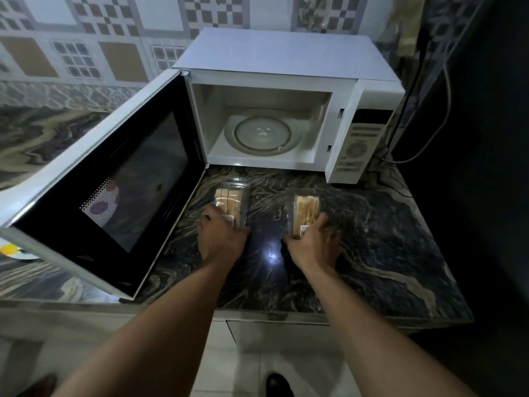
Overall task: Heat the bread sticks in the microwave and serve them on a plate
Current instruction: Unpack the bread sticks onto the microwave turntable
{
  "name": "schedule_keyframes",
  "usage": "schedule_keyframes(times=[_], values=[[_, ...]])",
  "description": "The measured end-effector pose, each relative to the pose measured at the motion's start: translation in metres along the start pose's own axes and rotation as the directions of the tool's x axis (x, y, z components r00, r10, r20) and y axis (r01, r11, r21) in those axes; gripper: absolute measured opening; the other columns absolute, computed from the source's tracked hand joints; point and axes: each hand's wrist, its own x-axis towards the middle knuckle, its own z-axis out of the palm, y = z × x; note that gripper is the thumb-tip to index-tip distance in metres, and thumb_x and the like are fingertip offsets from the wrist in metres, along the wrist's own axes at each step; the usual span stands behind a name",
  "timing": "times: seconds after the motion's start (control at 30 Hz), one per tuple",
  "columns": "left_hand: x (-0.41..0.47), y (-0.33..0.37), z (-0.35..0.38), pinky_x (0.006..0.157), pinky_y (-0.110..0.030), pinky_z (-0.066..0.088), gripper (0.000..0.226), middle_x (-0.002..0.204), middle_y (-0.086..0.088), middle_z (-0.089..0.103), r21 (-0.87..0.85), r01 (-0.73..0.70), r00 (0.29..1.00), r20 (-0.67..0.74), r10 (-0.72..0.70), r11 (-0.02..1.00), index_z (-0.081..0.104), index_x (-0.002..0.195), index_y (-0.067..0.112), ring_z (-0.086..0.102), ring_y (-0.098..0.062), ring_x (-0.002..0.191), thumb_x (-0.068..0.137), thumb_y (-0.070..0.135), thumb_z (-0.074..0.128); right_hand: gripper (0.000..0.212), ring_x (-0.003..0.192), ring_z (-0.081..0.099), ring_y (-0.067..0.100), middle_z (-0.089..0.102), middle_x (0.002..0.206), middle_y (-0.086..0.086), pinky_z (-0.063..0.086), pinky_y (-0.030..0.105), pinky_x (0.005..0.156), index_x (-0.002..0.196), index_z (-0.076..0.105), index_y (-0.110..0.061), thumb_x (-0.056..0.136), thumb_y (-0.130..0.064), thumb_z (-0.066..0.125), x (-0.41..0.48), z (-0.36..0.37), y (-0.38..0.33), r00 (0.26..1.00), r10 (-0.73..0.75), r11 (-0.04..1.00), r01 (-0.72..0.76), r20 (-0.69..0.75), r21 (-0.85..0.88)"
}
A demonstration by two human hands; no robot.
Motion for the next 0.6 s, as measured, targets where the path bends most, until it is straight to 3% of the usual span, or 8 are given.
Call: schedule_keyframes(times=[0.6], values=[[-0.006, -0.003, -0.003, 0.104, -0.047, 0.042, 0.099, 0.139, -0.022, 0.048, -0.004, 0.013, 1.0, 0.001, -0.013, 1.0, 0.035, 0.135, 0.007, 0.044, -0.04, 0.13, 0.063, 0.044, 0.091, 0.096, 0.124, 0.045, 0.04, 0.048, 0.135, 0.022, 0.043, 0.05, 0.098, 0.13, 0.025, -0.016, 0.068, -0.069, 0.075, 0.001, -0.013, 0.003, 0.991, -0.04, 0.998, 0.045, 0.124, -0.04]])
